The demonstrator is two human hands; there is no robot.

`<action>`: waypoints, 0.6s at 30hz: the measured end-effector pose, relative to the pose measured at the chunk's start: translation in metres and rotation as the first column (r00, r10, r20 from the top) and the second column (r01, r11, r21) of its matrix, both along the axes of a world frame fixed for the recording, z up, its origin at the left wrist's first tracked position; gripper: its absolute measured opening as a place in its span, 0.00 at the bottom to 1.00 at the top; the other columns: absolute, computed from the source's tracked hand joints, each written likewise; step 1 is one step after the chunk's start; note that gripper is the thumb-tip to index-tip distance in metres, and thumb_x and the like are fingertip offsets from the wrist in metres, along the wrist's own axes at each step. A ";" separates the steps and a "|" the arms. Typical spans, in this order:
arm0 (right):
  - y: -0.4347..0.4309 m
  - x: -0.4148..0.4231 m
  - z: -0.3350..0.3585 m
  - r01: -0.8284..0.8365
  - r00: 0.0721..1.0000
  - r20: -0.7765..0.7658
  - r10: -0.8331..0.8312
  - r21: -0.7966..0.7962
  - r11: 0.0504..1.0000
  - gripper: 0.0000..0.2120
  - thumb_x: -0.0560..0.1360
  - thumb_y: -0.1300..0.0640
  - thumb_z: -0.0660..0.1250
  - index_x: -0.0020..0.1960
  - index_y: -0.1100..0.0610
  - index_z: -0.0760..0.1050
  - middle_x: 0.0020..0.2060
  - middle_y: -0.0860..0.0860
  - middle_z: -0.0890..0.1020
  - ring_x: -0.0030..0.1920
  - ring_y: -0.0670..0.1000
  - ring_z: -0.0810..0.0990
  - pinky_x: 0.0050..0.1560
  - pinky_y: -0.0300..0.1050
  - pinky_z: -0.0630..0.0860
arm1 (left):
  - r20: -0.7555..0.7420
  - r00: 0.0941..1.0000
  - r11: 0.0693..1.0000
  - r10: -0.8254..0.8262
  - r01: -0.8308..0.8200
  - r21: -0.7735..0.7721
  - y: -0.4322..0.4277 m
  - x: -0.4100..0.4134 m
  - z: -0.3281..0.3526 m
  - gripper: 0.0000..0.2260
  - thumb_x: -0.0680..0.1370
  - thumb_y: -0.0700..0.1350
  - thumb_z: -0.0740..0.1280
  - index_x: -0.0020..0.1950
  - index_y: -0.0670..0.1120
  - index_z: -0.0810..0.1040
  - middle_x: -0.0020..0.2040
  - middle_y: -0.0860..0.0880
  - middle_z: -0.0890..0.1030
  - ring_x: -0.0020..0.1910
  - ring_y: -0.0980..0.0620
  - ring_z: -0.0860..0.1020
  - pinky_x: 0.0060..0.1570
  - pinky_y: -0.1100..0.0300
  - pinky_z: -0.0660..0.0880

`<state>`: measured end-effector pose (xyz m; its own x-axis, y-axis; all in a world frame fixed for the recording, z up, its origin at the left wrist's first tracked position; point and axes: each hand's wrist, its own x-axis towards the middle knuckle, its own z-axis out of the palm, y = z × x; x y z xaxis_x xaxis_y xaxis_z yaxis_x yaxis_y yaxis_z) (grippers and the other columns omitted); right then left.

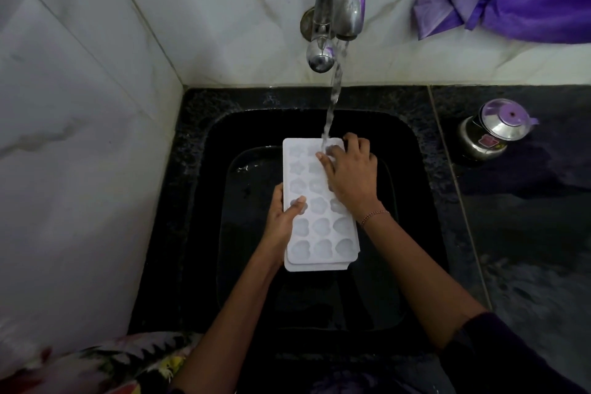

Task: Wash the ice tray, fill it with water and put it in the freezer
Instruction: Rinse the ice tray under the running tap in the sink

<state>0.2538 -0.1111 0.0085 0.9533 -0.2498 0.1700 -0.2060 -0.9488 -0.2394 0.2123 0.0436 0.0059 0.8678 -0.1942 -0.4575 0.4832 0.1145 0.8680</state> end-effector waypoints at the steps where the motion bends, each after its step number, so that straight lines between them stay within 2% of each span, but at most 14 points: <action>1: 0.000 -0.001 0.000 -0.011 1.000 -0.003 0.011 0.010 1.000 0.19 0.78 0.43 0.58 0.53 0.56 0.79 0.61 0.58 0.73 0.60 0.60 0.70 0.52 0.57 0.71 | -0.001 1.000 1.000 -0.004 0.004 0.003 0.001 0.000 -0.001 0.14 0.78 0.40 0.65 0.60 0.55 0.71 0.56 0.46 0.80 0.54 0.45 0.80 0.53 0.45 0.78; 5: 0.001 -0.003 -0.001 -0.015 0.999 -0.053 0.013 -0.047 0.999 0.23 0.79 0.44 0.51 0.52 0.60 0.77 0.58 0.59 0.74 0.59 0.59 0.72 0.61 0.60 0.67 | 0.005 1.000 1.000 -0.015 0.015 -0.001 0.001 -0.002 -0.003 0.13 0.78 0.40 0.65 0.56 0.57 0.72 0.55 0.47 0.79 0.53 0.47 0.80 0.54 0.47 0.78; 7: 0.001 -0.003 0.000 -0.050 0.997 -0.064 0.050 0.001 0.999 0.26 0.78 0.45 0.48 0.55 0.63 0.74 0.59 0.61 0.73 0.61 0.60 0.72 0.68 0.60 0.61 | 0.007 1.000 1.000 -0.021 0.021 -0.002 0.000 -0.003 -0.003 0.13 0.78 0.40 0.65 0.57 0.57 0.72 0.55 0.47 0.80 0.52 0.48 0.80 0.52 0.49 0.79; 10: 0.002 -0.002 0.004 -0.161 0.980 -0.093 0.178 0.171 0.972 0.21 0.80 0.51 0.55 0.63 0.66 0.68 0.70 0.63 0.64 0.72 0.60 0.60 0.74 0.53 0.51 | 0.001 1.000 1.000 -0.024 0.024 -0.002 0.000 -0.002 -0.002 0.12 0.79 0.40 0.64 0.56 0.57 0.71 0.53 0.48 0.80 0.49 0.50 0.81 0.45 0.55 0.81; 12: 0.004 -0.003 0.009 -0.192 0.971 -0.100 0.218 0.223 0.956 0.23 0.80 0.51 0.57 0.67 0.67 0.63 0.74 0.64 0.55 0.75 0.59 0.52 0.74 0.48 0.49 | 0.008 1.000 1.000 -0.018 0.018 0.005 0.000 0.002 -0.002 0.12 0.79 0.40 0.64 0.56 0.56 0.72 0.52 0.48 0.80 0.48 0.50 0.81 0.43 0.57 0.80; 15: 0.010 -0.003 0.013 -0.204 0.962 -0.140 0.236 0.213 0.956 0.30 0.80 0.48 0.54 0.73 0.68 0.53 0.75 0.63 0.49 0.76 0.58 0.46 0.74 0.47 0.43 | 0.021 1.000 1.000 -0.021 0.021 0.000 0.001 0.008 -0.001 0.11 0.79 0.41 0.64 0.59 0.53 0.71 0.52 0.48 0.80 0.48 0.49 0.81 0.43 0.56 0.80; 18: 0.013 -0.001 0.012 -0.214 0.954 -0.176 0.241 0.162 0.963 0.34 0.80 0.45 0.51 0.74 0.68 0.45 0.75 0.64 0.46 0.76 0.59 0.44 0.74 0.48 0.40 | 0.013 1.000 1.000 -0.013 0.013 -0.014 0.002 0.012 0.003 0.10 0.80 0.45 0.63 0.61 0.51 0.70 0.52 0.48 0.81 0.47 0.49 0.82 0.42 0.54 0.81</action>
